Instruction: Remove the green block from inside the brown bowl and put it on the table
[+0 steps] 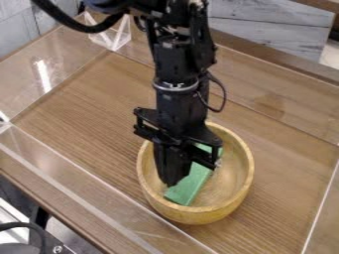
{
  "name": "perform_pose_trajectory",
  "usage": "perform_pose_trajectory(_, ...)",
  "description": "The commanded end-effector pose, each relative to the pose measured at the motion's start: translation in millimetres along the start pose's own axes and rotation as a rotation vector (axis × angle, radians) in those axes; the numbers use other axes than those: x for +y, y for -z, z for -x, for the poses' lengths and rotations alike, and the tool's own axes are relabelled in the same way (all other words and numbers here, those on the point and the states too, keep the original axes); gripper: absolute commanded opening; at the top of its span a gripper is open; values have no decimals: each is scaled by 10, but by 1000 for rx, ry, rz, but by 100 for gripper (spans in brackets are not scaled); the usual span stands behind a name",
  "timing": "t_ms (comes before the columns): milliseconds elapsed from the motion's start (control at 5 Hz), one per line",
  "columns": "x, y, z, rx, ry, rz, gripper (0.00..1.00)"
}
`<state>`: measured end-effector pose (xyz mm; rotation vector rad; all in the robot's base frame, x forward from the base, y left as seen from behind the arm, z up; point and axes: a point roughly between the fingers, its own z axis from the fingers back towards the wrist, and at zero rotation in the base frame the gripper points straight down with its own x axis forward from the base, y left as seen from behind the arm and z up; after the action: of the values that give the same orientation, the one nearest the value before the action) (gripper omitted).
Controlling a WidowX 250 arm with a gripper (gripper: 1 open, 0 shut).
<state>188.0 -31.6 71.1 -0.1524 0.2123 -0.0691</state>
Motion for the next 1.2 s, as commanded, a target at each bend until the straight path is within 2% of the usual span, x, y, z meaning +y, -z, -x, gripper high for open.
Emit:
perform_pose_trajectory(0,-4,-176,-94,-69,12,8,0)
perform_pose_trajectory(400,5,-222,-138,-72,8,21,0)
perform_pose_trajectory(600,25,-260,-139,-79,22,21,100)
perform_pose_trajectory(800,44,-282,-145,-88,33,20,100)
perform_pose_trajectory(1000,65,-230,-161,-98,46,17,100)
